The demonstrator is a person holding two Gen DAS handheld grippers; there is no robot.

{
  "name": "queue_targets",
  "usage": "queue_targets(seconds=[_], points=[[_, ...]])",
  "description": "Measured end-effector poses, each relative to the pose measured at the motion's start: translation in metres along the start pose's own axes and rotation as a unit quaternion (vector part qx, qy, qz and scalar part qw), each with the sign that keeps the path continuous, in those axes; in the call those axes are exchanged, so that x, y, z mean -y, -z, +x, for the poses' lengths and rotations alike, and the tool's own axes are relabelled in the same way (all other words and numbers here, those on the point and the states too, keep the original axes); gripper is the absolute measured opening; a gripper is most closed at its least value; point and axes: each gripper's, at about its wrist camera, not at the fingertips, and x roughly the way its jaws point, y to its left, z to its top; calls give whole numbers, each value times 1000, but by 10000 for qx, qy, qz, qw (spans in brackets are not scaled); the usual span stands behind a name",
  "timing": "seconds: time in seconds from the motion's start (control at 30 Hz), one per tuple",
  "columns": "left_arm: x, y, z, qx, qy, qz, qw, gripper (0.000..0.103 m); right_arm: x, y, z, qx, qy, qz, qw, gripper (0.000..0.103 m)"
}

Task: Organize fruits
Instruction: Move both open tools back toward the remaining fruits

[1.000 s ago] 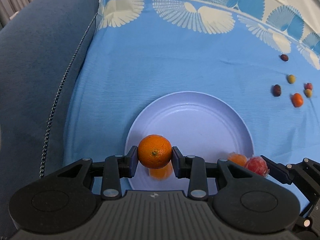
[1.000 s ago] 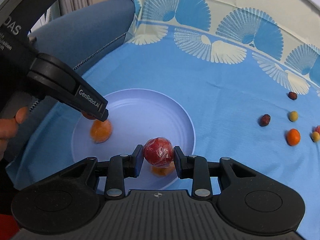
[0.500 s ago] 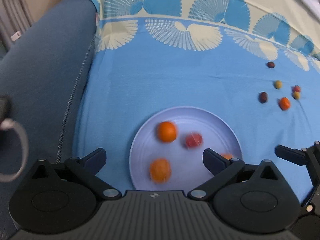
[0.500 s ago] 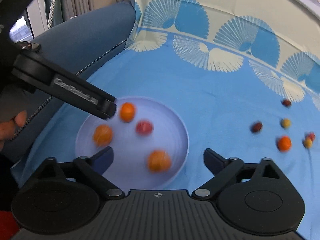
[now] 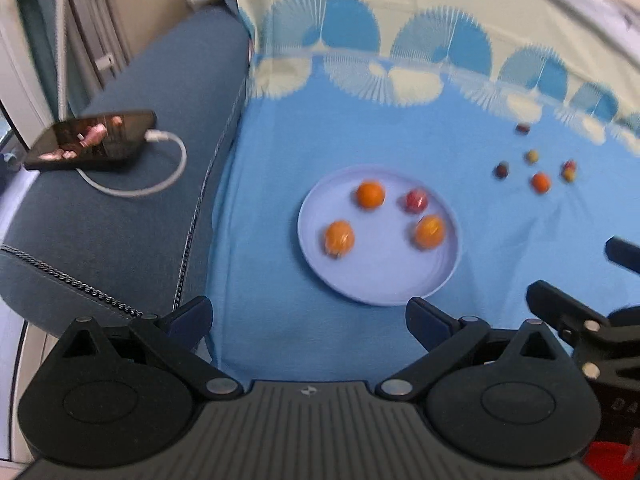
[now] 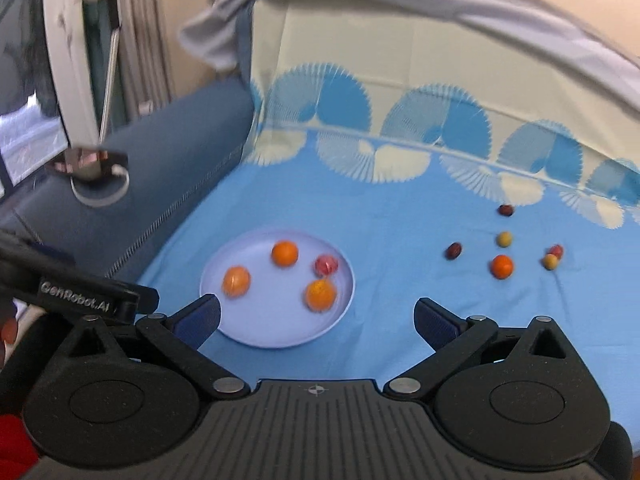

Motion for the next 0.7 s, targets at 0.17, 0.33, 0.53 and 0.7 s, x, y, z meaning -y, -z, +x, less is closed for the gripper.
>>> queue_targets(seconds=[0.17, 0.33, 0.53, 0.7], points=[[16, 6, -29, 342, 160, 200, 9991, 103, 6, 3, -25, 329, 51, 142, 9993, 102], [28, 13, -49, 549, 51, 268, 9981, 103, 13, 8, -48, 556, 124, 267, 9980, 102], [33, 19, -59, 558, 97, 328, 9979, 103, 16, 13, -60, 672, 99, 325, 9972, 102], [36, 19, -63, 585, 16, 385, 9975, 103, 17, 15, -61, 712, 63, 352, 9968, 102]])
